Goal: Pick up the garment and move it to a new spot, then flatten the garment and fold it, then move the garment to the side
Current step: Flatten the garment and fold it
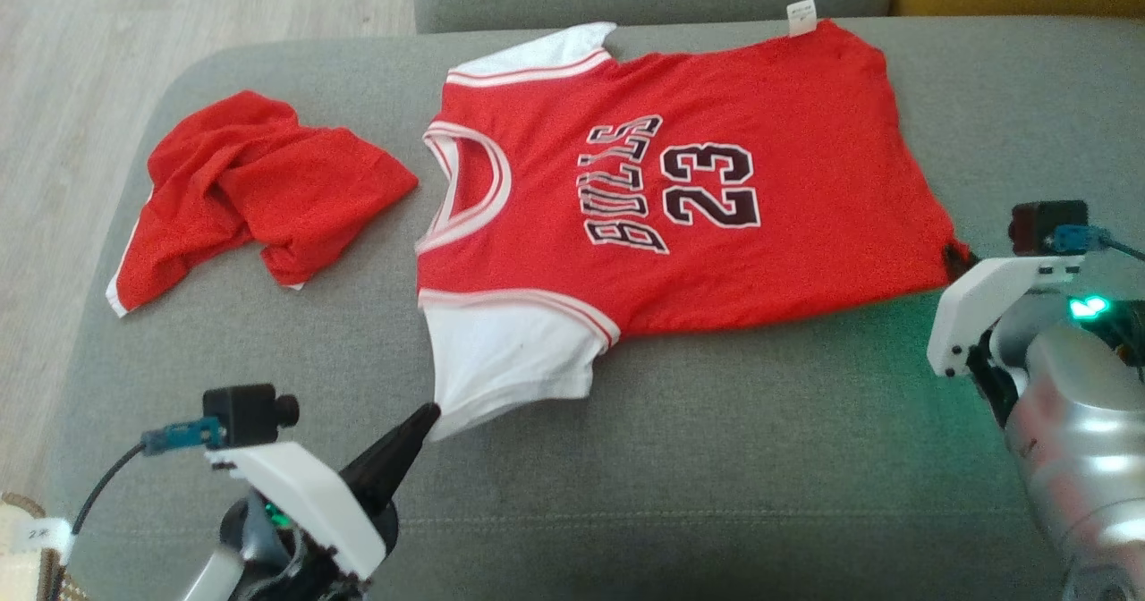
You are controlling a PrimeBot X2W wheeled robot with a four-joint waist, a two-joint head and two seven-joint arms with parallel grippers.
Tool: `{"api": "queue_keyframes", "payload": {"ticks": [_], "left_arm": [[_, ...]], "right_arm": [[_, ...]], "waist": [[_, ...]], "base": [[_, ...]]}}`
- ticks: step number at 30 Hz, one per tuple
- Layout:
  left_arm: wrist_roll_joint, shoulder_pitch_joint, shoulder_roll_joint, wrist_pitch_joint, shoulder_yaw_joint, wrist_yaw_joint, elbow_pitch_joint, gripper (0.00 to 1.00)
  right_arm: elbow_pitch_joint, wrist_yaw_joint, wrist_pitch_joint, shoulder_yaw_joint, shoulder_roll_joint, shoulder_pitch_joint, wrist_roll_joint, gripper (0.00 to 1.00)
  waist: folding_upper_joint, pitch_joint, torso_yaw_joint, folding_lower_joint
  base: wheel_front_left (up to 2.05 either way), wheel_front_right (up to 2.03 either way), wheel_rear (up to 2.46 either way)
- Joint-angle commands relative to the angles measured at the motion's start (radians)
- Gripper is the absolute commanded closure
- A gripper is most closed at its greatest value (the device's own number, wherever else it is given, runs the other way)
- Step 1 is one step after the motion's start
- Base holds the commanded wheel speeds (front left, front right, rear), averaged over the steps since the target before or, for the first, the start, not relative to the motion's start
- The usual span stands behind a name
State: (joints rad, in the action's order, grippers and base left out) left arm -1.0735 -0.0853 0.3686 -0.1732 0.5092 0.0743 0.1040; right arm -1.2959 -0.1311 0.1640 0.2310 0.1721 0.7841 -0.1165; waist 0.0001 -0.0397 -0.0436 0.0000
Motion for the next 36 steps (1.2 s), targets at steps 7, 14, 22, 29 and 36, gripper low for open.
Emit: {"api": "queue_keyframes", "payload": {"ticks": [7, 14, 22, 29, 36], "left_arm": [[-0.024, 0.025, 0.095, -0.045, -0.044, -0.024, -0.121, 1.00], [-0.031, 0.064, 0.117, -0.051, -0.054, -0.050, -0.169, 1.00], [-0.045, 0.107, 0.144, -0.072, -0.054, -0.068, -0.204, 1.00], [-0.069, 0.152, 0.172, -0.103, -0.048, -0.070, -0.239, 1.00], [-0.113, 0.195, 0.215, -0.160, -0.041, -0.060, -0.284, 1.00]], "right_arm": [[0.010, 0.000, -0.137, -0.134, 0.024, -0.024, 0.039, 1.00], [0.007, 0.000, -0.335, -0.251, 0.052, -0.049, 0.160, 1.00], [0.178, 0.000, -0.628, -0.491, 0.096, -0.143, 0.477, 1.00], [0.471, 0.000, -0.851, -0.622, 0.269, -0.259, 0.710, 1.00], [0.696, 0.000, -0.942, -0.643, 0.418, -0.359, 0.823, 1.00]], "waist": [[-0.0001, 0.026, 0.017, 0.0000], [-0.0001, 0.038, 0.035, 0.0000], [-0.0001, 0.072, 0.052, 0.0000], [-0.0001, 0.090, 0.052, 0.0000], [-0.0001, 0.096, 0.043, 0.0000]], "base": [[0.00, 0.00, 0.00], [0.00, 0.00, 0.00], [0.00, 0.00, 0.00], [0.00, 0.00, 0.00], [0.00, 0.00, 0.00]]}}
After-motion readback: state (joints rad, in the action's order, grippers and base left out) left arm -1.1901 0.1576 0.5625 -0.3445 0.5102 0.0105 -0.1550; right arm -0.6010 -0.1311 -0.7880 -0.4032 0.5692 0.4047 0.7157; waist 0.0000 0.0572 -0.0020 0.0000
